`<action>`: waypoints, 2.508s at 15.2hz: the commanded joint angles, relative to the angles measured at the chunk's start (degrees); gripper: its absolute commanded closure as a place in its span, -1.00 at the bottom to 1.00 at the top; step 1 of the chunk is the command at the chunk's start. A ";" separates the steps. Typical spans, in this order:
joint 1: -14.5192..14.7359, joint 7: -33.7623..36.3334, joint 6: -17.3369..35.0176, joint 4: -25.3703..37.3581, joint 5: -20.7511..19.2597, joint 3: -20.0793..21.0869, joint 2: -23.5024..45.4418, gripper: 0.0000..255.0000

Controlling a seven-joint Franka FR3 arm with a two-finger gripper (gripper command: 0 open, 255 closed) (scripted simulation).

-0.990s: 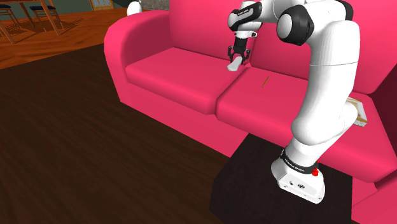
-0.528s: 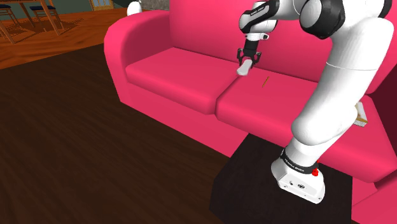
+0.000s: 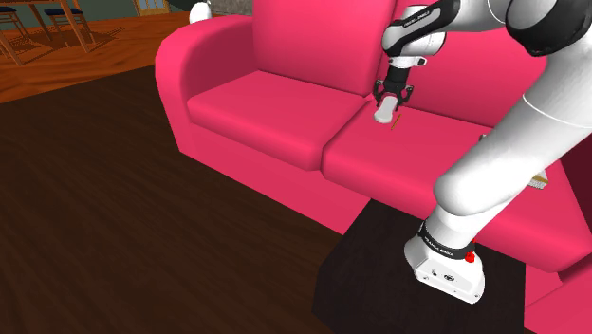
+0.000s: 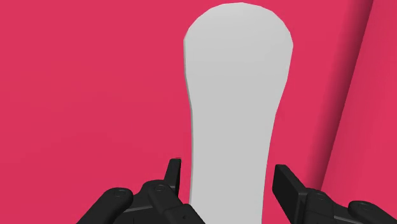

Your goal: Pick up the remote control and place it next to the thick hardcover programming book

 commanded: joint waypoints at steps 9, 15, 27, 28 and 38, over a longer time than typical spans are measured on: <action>-6.68 -2.41 -1.71 -18.10 -8.93 -2.19 -20.76 1.00; -12.97 -6.15 -6.06 -25.87 -14.23 -4.10 -33.16 1.00; -28.99 -20.30 -19.14 -33.68 -25.37 -11.35 -54.75 1.00; -30.40 -21.83 -20.22 -33.81 -26.38 -12.19 -56.09 1.00; -41.45 -35.94 -26.63 -32.87 -36.87 -22.05 -63.60 1.00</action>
